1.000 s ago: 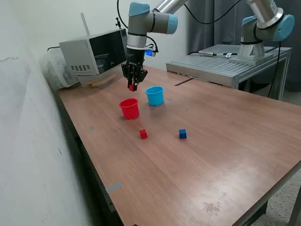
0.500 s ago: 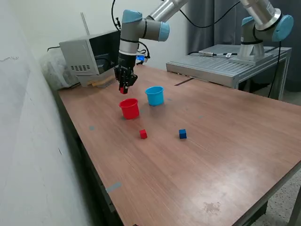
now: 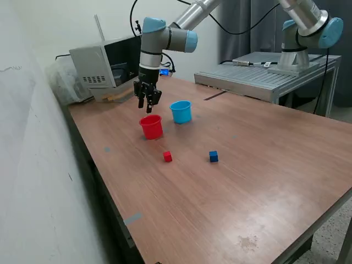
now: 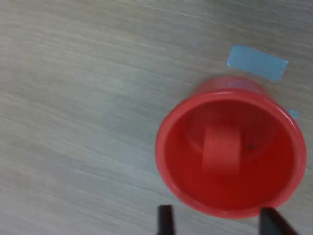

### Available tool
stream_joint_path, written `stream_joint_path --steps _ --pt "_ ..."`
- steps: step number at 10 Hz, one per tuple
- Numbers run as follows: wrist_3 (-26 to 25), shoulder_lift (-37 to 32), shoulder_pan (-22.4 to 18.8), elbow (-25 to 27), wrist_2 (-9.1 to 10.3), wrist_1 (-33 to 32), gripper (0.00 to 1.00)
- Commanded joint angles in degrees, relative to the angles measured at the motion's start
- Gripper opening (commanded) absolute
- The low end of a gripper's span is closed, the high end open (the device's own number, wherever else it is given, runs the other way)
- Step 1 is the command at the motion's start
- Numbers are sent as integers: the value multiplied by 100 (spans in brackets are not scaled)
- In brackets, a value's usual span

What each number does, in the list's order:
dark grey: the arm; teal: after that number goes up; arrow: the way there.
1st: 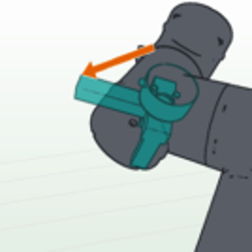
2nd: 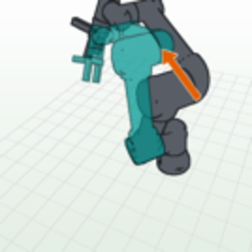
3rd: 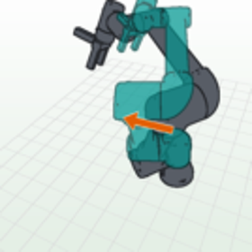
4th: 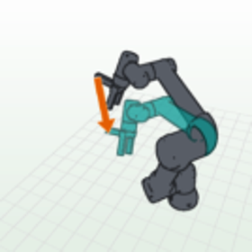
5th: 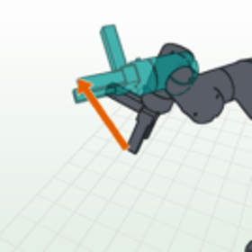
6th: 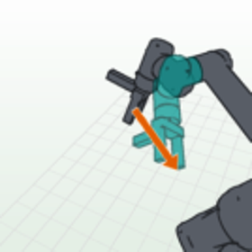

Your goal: Place red objects in the red bin, and blue objects in the blue bin.

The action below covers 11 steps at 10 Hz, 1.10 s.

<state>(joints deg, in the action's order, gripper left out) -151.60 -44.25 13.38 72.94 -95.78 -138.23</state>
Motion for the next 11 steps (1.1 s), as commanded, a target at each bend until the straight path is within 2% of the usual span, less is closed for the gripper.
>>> stream_joint_path --steps 1,4,5,6,7,8,9,11 --pt "-1 13 -72 10 24 6 100" --pt "-167 -13 -335 1 68 59 100" --pt "-786 -30 -405 -16 164 190 100" --pt "-1558 -65 -528 -51 556 878 100" --pt "-2166 -83 -694 -121 760 1303 100" --pt "-2703 -109 -801 -261 789 1829 100" --pt "-2813 -153 -967 -463 780 2522 100" --pt "-2787 21 -1126 -998 780 2853 100"
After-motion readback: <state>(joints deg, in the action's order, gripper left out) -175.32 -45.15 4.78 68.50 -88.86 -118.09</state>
